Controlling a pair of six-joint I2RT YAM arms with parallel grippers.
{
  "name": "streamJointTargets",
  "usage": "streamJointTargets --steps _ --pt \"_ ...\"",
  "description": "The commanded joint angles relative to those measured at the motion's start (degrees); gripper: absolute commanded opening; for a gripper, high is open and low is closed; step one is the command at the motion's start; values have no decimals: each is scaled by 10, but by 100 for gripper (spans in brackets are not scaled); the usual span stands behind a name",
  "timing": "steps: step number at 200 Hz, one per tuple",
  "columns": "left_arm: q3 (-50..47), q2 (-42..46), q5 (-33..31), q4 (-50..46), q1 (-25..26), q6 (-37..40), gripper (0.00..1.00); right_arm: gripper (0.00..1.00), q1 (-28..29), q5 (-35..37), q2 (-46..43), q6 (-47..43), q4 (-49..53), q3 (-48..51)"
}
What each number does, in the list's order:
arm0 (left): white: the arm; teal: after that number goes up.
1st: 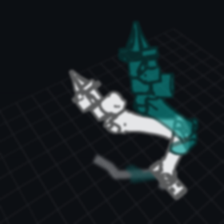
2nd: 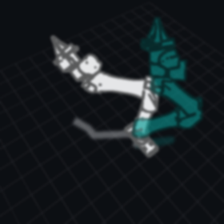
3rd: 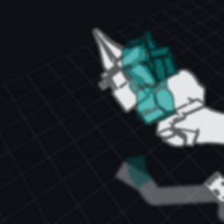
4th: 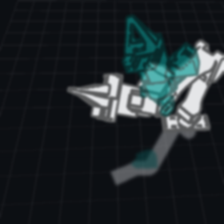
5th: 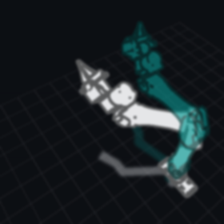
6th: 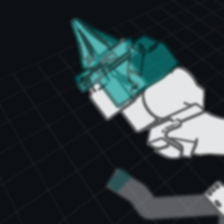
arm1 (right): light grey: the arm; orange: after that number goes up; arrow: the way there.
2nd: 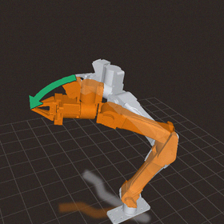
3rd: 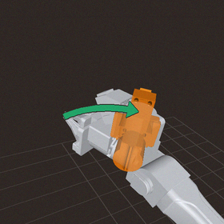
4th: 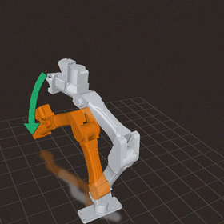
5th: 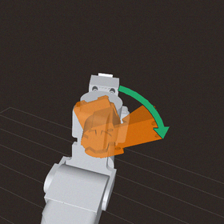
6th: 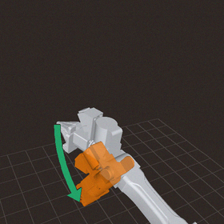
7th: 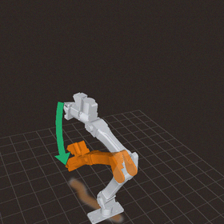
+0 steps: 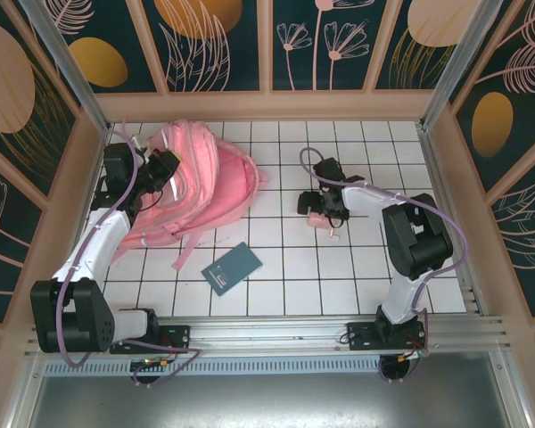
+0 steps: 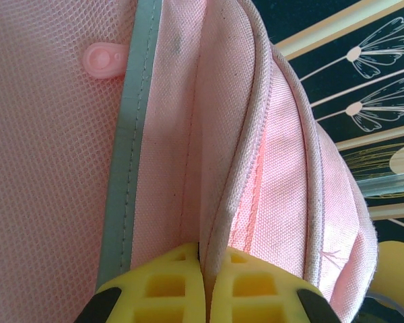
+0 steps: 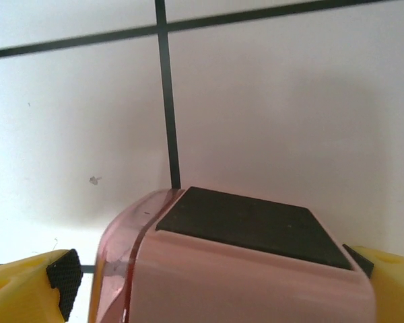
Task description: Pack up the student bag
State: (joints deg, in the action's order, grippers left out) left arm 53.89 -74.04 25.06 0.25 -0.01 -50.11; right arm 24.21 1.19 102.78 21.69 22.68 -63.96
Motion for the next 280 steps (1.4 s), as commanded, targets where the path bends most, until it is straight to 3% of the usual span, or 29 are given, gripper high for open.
streamJointTargets --steps 1,34,74,128,168,246,280 --pt "-4 12 -2 17 -7 -9 0 99 3 42 -34 38 19 -34" --pt "-7 20 -6 14 -7 -5 0 99 4 15 -14 79 65 -75" --pt "-5 22 -3 13 -7 -8 0 91 9 48 18 90 117 -106" --pt "-12 30 -4 12 -7 -7 0 99 18 57 28 73 139 -100" --pt "-14 31 -6 13 -7 -8 0 98 25 67 43 70 142 -103" --pt "2 16 19 12 -5 -8 0 65 25 88 31 76 132 -85" --pt "73 -20 24 -42 33 38 0 53 24 94 -5 83 129 -82"
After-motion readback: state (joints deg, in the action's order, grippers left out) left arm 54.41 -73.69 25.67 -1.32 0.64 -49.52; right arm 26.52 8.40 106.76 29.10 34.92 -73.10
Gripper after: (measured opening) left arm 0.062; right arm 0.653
